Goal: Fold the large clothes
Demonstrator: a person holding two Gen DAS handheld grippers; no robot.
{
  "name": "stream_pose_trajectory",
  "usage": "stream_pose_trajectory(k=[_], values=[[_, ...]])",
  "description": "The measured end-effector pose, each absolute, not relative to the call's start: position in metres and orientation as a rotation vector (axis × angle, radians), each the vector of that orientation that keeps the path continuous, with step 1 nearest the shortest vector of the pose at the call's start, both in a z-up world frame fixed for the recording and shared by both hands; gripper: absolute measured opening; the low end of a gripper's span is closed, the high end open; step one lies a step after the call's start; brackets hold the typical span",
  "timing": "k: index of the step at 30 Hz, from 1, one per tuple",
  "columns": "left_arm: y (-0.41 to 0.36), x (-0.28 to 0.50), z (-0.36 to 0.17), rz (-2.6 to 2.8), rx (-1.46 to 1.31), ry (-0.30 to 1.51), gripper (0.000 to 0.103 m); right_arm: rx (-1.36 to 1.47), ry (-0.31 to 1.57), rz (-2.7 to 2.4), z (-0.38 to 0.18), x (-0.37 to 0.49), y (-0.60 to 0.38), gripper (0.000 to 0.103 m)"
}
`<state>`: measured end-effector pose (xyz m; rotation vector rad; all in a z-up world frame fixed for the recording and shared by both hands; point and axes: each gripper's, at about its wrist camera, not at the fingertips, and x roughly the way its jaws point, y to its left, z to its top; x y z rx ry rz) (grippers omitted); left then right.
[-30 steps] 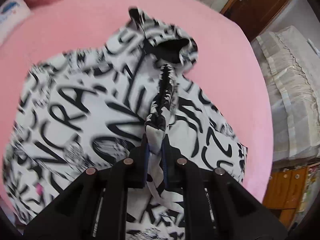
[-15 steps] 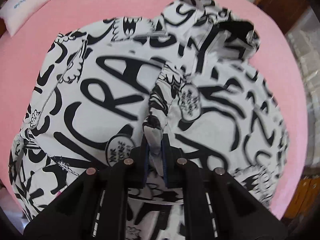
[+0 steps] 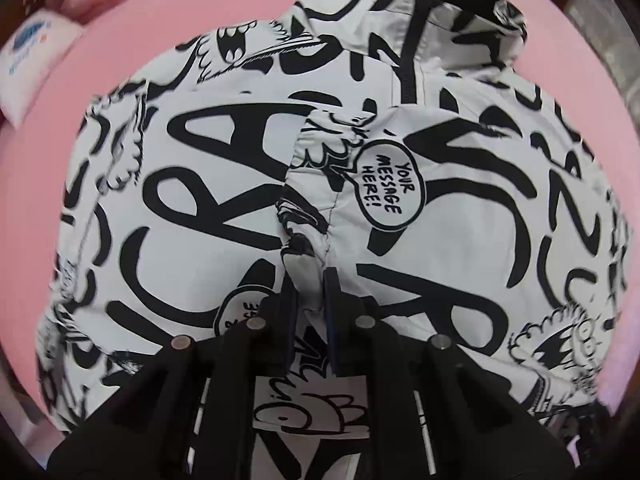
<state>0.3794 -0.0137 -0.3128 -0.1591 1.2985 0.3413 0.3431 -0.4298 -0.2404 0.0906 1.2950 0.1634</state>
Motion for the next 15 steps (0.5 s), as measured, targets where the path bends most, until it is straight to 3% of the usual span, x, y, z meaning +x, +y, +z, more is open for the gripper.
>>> stream_pose_trajectory(k=[7,12,15], values=[[-0.021,0.372,-0.291,0.356,-0.111,1.301,0.013,0.018,1.330,0.155,-0.220,0.336,-0.428,0.046],[-0.032,0.356,-0.260,0.341,-0.013,1.253,0.019,0.155,1.343,0.181,-0.198,0.318,-0.442,0.071],[-0.040,0.347,-0.244,0.369,0.072,1.236,0.023,0.235,1.322,0.207,-0.183,0.309,-0.446,0.072]])
